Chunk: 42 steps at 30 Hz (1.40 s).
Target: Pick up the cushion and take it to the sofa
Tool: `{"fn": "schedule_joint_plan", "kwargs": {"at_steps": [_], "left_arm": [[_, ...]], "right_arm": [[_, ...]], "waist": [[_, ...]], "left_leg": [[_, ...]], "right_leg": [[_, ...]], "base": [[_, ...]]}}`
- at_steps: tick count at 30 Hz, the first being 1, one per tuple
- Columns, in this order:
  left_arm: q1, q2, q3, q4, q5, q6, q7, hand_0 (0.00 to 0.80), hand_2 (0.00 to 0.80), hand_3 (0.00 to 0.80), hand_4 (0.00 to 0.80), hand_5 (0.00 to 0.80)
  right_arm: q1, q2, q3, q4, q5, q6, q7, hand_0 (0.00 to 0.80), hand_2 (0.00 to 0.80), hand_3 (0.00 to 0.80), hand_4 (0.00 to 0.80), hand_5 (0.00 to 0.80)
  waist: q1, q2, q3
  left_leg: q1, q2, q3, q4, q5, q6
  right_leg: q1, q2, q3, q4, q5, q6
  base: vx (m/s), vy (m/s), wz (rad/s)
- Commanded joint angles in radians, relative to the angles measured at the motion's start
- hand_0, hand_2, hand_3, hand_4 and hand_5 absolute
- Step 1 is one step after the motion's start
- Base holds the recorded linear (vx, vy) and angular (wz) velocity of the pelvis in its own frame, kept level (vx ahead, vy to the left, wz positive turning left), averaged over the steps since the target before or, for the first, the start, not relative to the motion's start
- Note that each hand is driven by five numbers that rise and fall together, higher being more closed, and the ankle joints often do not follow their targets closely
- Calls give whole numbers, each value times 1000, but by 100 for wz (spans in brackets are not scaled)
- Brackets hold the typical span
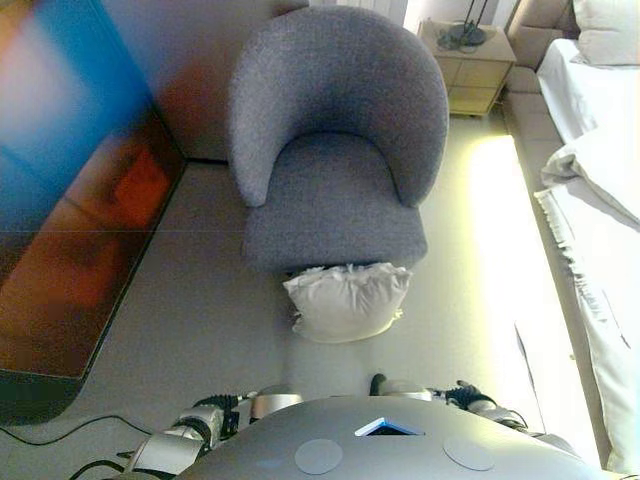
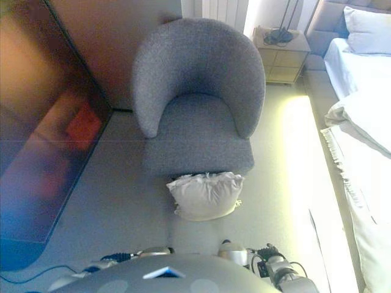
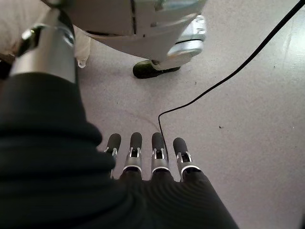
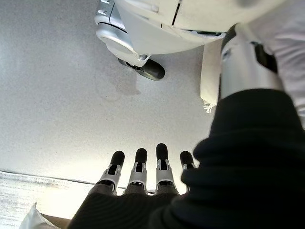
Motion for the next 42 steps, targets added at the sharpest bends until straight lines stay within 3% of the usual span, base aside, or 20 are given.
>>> {"fn": "schedule_joint_plan", "kwargs": {"at_steps": [1, 5, 9, 14, 15, 18, 22, 24, 26, 27, 28, 30, 33, 36, 39, 42], "left_arm": [[-27, -2, 26, 11, -28, -26, -5, 0, 0, 0, 0, 0], [-12, -5, 44, 6, -49, -18, -9, 0, 0, 0, 0, 0], [1, -9, 44, 12, -31, -11, -14, 0, 0, 0, 0, 0], [20, -23, 53, 26, -62, 5, -16, 0, 0, 0, 0, 0], [22, -23, 55, 28, -60, 7, -16, 0, 0, 0, 0, 0], [15, -22, 64, 30, -41, 24, -9, 0, 0, 0, 0, 0], [10, -7, 45, 31, -5, 22, -13, 0, 0, 0, 0, 0], [4, 5, 36, 21, 1, 30, -19, 0, 0, 0, 0, 0], [-4, 21, 29, 14, 0, 32, -32, 0, 0, 0, 0, 0], [-7, 24, 26, 13, 2, 31, -36, 0, 0, 0, 0, 0], [-15, 36, 25, 9, 9, 38, -38, 0, 0, 0, 0, 0], [-29, 49, 13, 2, -1, 54, -29, 0, 0, 0, 0, 0], [-78, 66, -1, -3, -22, 84, -27, 0, 0, 0, 0, 0], [-120, 69, -7, -8, -47, 101, -9, 0, 0, 0, 0, 0], [-123, 64, -14, -11, -68, 91, 5, 0, 0, 0, 0, 0], [-112, 64, -10, -9, -77, 75, 12, 0, 0, 0, 0, 0]], "right_arm": [[-82, -22, 30, 13, -5, 27, 8, 0, 0, 0, 0, 0], [-99, -34, 21, 21, 0, 35, 19, 0, 0, 0, 0, 0], [-79, -40, 4, 37, -34, 24, 18, 0, 0, 0, 0, 0], [-67, -41, 11, 62, -53, 34, 19, 0, 0, 0, 0, 0], [-67, -40, 13, 65, -50, 39, 18, 0, 0, 0, 0, 0], [-65, -30, 0, 71, -51, 55, 8, 0, 0, 0, 0, 0], [-55, -17, -20, 74, -52, 35, 13, 0, 0, 0, 0, 0], [-57, -7, -26, 69, -45, 39, -4, 0, 0, 0, 0, 0], [-60, 4, -31, 59, -27, 40, -54, 0, 0, 0, 0, 0], [-60, 5, -33, 56, -17, 38, -65, 0, 0, 0, 0, 0], [-62, 1, -42, 49, -2, 33, -66, 0, 0, 0, 0, 0], [-69, -6, -42, 41, 32, 27, -57, 0, 0, 0, 0, 0], [-86, -10, -33, 26, 39, 14, -32, 0, 0, 0, 0, 0], [-104, -11, -17, 0, 57, 23, -29, 0, 0, 0, 0, 0], [-97, -4, -19, -18, 67, 22, -39, 0, 0, 0, 0, 0], [-87, -3, -24, -19, 11, 8, -43, 0, 0, 0, 0, 0]], "waist": [[44, -106, 94], [76, -63, 120], [97, -15, 106], [130, 3, 84], [131, 6, 82], [118, -3, 67], [126, -17, 41], [130, -32, 23], [120, -48, 7], [118, -44, 1], [105, -33, 3], [87, -12, 5], [59, -11, 30], [40, -22, 63], [18, -39, 82], [9, -39, 83]], "left_leg": [[-207, -16, -9, 393, 15, 15], [-252, -19, 2, 236, 77, 1], [-271, 9, 40, -17, 228, -41], [-281, 35, -7, -125, 295, -65], [-281, 45, -11, -116, 293, -66], [-258, 58, 66, -107, 199, -38], [-302, 21, 52, 1, 129, 10], [-307, -5, 55, 12, 111, 41], [-266, -43, 62, -16, 93, 83], [-255, -44, 60, -28, 92, 87], [-208, -51, 57, -55, 78, 98], [-154, -42, 58, -84, 61, 101], [-110, -42, 53, -99, 51, 82], [-84, -28, 55, -105, 36, 48], [-70, 8, 63, -106, 27, 7], [-57, 55, 58, -112, 30, -15]], "right_leg": [[43, -16, 4, 33, -42, -46], [94, 22, 42, 20, -83, -33], [199, 57, 74, -25, -130, -22], [293, 44, 127, -37, -197, -17], [300, 40, 132, -32, -212, -17], [294, 1, 94, 5, -230, 1], [300, -38, 100, 102, -270, 23], [297, -64, 103, 177, -206, 59], [232, -106, 103, 354, -58, 121], [207, -106, 110, 374, -23, 127], [132, -124, 101, 521, 35, 134], [10, -130, 85, 584, 57, 121], [-89, -130, 9, 441, -22, 93], [-135, -207, -45, 257, 36, 100], [-149, -273, -22, 120, 135, 137], [-142, -282, 3, 97, 126, 152]], "base": [[-39, -115, -2], [143, 47, -33], [376, 122, -15], [434, 133, 7], [415, 136, -14], [370, 133, -20], [405, 112, -32], [283, 109, -22], [267, 127, -33], [303, 145, -16], [261, 123, 6], [221, 60, 4], [118, -168, 1], [-14, -292, 2], [39, -290, 5], [70, -232, 10]]}}
